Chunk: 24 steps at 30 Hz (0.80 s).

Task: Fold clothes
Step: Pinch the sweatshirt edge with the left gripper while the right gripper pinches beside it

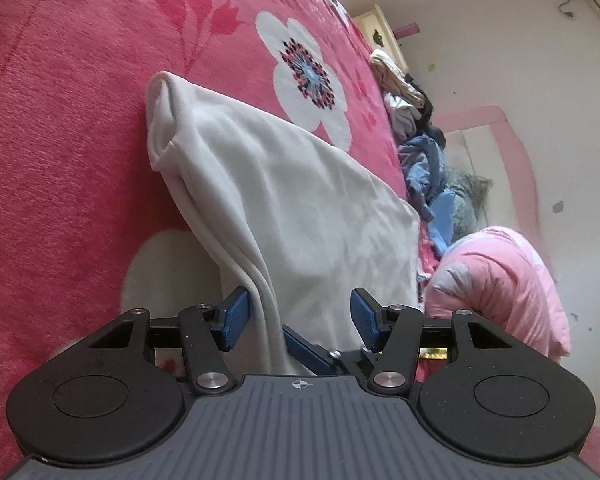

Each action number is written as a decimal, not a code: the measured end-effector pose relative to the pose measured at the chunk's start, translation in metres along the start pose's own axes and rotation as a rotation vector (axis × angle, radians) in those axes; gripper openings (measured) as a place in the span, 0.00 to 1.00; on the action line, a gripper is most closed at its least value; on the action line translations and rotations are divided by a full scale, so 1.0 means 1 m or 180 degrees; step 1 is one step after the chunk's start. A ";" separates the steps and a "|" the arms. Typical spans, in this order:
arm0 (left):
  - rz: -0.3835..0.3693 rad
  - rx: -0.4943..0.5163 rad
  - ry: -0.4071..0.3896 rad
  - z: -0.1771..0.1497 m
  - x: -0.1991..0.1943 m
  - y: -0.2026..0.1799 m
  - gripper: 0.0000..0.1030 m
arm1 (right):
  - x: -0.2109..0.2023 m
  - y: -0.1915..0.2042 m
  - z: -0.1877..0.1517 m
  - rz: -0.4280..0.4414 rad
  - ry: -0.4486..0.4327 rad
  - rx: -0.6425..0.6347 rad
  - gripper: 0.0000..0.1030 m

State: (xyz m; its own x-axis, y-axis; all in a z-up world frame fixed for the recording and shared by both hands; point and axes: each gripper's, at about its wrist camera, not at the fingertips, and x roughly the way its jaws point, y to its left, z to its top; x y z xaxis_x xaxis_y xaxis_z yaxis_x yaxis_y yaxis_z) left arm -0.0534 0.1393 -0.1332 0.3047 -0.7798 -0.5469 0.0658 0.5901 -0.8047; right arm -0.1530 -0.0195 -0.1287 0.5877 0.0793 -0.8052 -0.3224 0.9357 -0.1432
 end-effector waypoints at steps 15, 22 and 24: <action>0.0987 0.0651 -0.0610 0.015 0.023 -0.009 0.49 | -0.003 -0.021 0.002 0.0117 0.0008 0.0363 0.34; 0.1092 0.0480 -0.0840 0.025 0.028 -0.006 0.39 | -0.003 -0.022 0.000 0.0147 0.0008 0.0375 0.34; 0.1155 0.0536 -0.0860 0.024 0.030 -0.010 0.36 | -0.002 -0.024 0.000 0.0159 0.0001 0.0389 0.31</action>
State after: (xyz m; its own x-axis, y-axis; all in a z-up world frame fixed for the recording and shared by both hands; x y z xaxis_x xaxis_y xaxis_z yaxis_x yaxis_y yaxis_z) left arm -0.0221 0.1155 -0.1359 0.5710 -0.4482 -0.6878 0.0557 0.8570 -0.5123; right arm -0.1466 -0.0421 -0.1232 0.5730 0.1268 -0.8097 -0.2585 0.9655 -0.0318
